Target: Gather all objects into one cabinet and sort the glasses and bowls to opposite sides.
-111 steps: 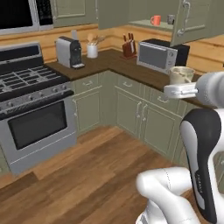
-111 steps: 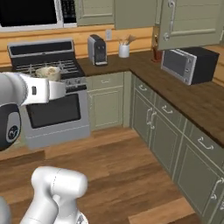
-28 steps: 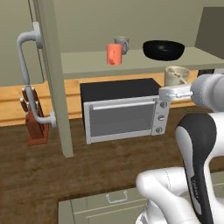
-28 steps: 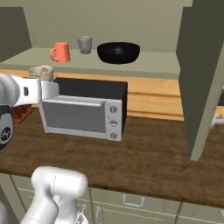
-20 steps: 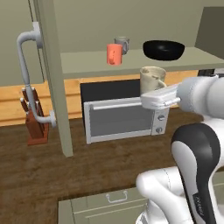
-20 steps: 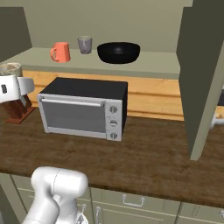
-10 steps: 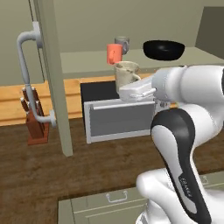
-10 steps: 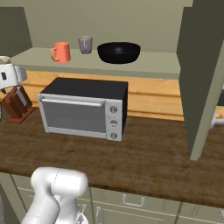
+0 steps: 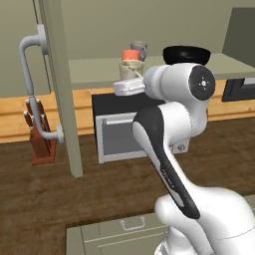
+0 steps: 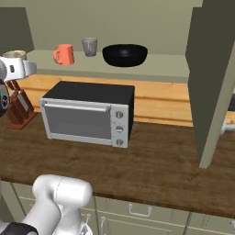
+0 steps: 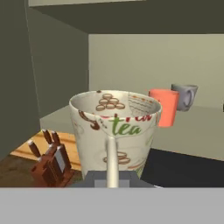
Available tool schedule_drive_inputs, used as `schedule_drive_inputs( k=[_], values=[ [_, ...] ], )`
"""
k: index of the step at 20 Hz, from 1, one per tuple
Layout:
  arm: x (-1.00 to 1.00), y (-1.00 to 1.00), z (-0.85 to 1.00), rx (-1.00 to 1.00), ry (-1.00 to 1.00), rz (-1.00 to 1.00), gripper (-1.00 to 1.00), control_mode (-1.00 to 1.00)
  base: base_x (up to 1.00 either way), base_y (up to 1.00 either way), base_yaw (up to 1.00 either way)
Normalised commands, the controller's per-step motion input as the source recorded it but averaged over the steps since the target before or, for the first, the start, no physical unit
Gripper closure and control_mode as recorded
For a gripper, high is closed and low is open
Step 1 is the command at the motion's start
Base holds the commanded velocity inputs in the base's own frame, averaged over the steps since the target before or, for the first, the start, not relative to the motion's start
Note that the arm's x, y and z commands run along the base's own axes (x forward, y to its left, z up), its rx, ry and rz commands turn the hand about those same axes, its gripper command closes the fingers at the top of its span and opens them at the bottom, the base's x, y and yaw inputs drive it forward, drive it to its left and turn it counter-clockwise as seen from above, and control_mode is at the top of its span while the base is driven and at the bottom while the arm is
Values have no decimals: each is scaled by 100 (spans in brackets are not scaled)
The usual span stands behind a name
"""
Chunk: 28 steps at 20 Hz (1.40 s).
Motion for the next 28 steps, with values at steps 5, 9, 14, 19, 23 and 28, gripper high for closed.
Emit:
schedule_drive_inputs(
  k=[5, 9, 14, 19, 23, 28],
  values=[
    [67, 17, 0, 0, 2, 0, 100, -100, 0, 0, 0],
    [68, 51, -4, -6, 2, -1, 100, -100, 0, 0, 0],
    [78, 30, 0, -2, 5, -1, 100, -100, 0, 0, 0],
    [85, 5, 0, 0, 8, -1, 100, -100, 0, 0, 0],
    [68, 0, 0, 0, 3, -3, 100, -100, 0, 0, 0],
    [32, 3, -1, 0, -6, -1, 100, -100, 0, 0, 0]
  ],
)
